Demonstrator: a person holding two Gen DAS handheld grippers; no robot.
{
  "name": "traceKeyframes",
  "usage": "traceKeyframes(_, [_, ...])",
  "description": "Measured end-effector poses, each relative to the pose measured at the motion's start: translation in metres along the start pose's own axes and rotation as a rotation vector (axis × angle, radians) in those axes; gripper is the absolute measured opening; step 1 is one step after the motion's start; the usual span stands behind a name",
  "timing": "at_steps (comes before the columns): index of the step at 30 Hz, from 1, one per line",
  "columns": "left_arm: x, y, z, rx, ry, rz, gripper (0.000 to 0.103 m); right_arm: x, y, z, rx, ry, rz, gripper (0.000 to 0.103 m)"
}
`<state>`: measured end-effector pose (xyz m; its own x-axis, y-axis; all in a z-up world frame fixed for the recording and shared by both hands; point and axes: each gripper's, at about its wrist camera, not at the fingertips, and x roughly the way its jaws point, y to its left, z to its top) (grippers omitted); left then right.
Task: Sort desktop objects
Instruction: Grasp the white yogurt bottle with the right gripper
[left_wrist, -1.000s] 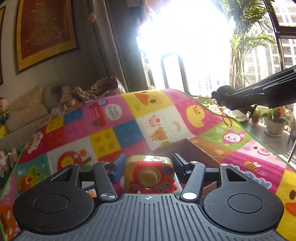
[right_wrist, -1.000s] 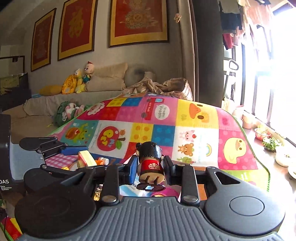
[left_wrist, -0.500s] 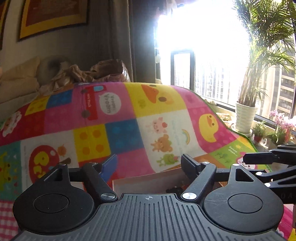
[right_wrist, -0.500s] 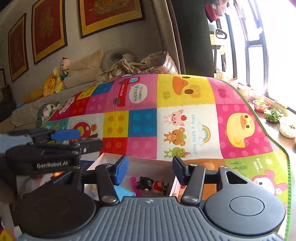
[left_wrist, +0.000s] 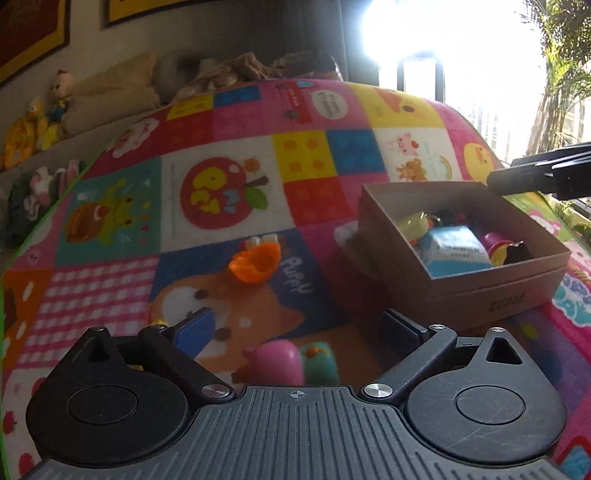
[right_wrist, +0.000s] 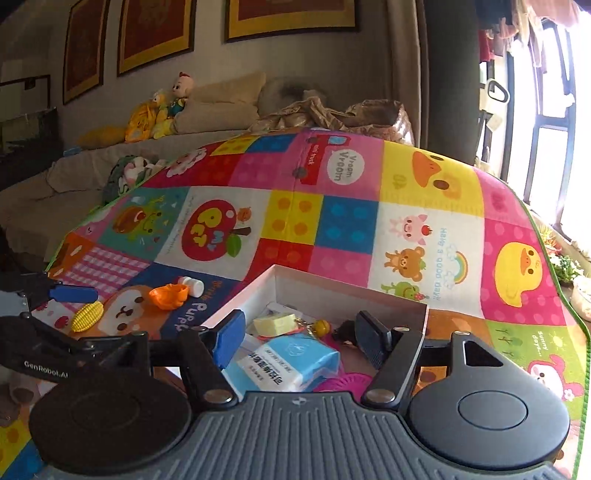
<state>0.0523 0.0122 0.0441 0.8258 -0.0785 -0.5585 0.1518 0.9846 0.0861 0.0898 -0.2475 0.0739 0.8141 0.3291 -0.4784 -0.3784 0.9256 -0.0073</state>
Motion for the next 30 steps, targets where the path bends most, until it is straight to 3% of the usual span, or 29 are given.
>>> traceKeyframes(5, [-0.012, 0.039, -0.041, -0.084, 0.033, 0.056, 0.100, 0.036, 0.070, 0.020, -0.095, 0.067, 0.089, 0.067])
traceKeyframes(7, [-0.012, 0.054, -0.049, -0.136, 0.035, 0.065, 0.100, 0.058, 0.090, 0.033, -0.069, 0.123, 0.133, 0.069])
traceKeyframes(9, [-0.010, 0.068, -0.051, -0.211, 0.044, 0.044, 0.100, 0.086, 0.105, 0.045, -0.030, 0.197, 0.152, 0.080])
traceKeyframes(14, [-0.013, 0.082, -0.054, -0.313, -0.003, -0.015, 0.101, 0.173, 0.125, 0.072, 0.083, 0.356, 0.143, 0.080])
traceKeyframes(17, [-0.016, 0.083, -0.056, -0.328, -0.026, -0.026, 0.101, 0.223, 0.130, 0.078, 0.076, 0.384, 0.037, 0.073])
traceKeyframes(20, [-0.016, 0.084, -0.056, -0.334, -0.031, -0.042, 0.102, 0.261, 0.129, 0.078, 0.151, 0.465, 0.048, 0.062])
traceKeyframes(22, [-0.015, 0.085, -0.057, -0.347, -0.029, -0.052, 0.102, 0.274, 0.132, 0.075, 0.183, 0.491, 0.050, 0.059])
traceKeyframes(23, [-0.015, 0.086, -0.057, -0.354, -0.029, -0.057, 0.102, 0.277, 0.135, 0.074, 0.171, 0.492, 0.042, 0.047])
traceKeyframes(24, [-0.015, 0.088, -0.058, -0.363, -0.030, -0.060, 0.102, 0.280, 0.140, 0.072, 0.144, 0.497, 0.034, 0.045])
traceKeyframes(30, [-0.015, 0.087, -0.059, -0.346, -0.032, -0.100, 0.102, 0.245, 0.159, 0.056, 0.019, 0.536, 0.134, 0.044])
